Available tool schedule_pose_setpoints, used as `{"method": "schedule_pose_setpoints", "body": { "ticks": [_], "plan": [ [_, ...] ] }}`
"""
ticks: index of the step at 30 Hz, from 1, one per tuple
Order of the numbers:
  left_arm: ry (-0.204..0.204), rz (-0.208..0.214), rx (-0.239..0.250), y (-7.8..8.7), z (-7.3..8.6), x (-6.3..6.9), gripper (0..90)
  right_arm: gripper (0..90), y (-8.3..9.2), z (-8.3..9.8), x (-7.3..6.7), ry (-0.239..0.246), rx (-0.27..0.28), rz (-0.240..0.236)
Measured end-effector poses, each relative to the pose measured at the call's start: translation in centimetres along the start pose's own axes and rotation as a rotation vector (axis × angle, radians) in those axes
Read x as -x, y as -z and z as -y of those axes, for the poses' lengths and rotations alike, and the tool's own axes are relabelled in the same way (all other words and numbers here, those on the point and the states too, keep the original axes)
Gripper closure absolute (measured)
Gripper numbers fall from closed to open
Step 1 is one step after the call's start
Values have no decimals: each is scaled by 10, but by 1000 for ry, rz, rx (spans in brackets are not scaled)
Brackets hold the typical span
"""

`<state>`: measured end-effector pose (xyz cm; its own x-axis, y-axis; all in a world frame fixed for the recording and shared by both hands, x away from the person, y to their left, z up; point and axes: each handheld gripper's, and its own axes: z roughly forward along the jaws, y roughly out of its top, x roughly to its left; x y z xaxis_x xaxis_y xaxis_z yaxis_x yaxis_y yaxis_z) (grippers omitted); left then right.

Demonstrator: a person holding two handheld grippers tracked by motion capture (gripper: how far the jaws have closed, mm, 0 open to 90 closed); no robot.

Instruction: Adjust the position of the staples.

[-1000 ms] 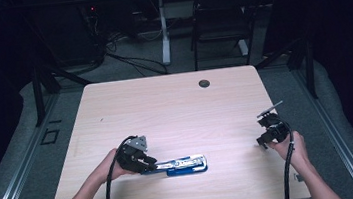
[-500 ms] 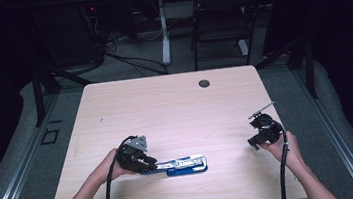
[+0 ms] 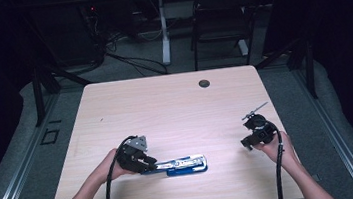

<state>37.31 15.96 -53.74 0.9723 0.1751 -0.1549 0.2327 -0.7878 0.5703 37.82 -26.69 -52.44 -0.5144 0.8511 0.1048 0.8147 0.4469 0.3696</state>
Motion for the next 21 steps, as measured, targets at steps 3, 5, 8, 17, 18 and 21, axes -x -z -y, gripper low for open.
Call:
{"method": "schedule_pose_setpoints", "body": {
  "ticks": [3, 5, 8, 17, 18, 21],
  "plan": [
    [0, 0, 0, 0, 0, 0, 706, 784, 0, -2, -3, 12, -4, -7],
    [1, 1, 0, 0, 0, 0, 706, 784, -1, -3, -6, 12, 3, -14],
    [0, 0, 0, 0, 0, 0, 706, 784, -2, -5, -8, 32, -8, -18],
    [0, 0, 0, 0, 0, 0, 706, 785, -3, -8, -13, 38, 11, -30],
    [0, 0, 0, 0, 0, 0, 706, 785, -3, -9, -14, 44, 5, -35],
    [-1, 0, 0, 0, 0, 0, 706, 785, -3, -11, -16, 50, 2, -35]
  ]
}}
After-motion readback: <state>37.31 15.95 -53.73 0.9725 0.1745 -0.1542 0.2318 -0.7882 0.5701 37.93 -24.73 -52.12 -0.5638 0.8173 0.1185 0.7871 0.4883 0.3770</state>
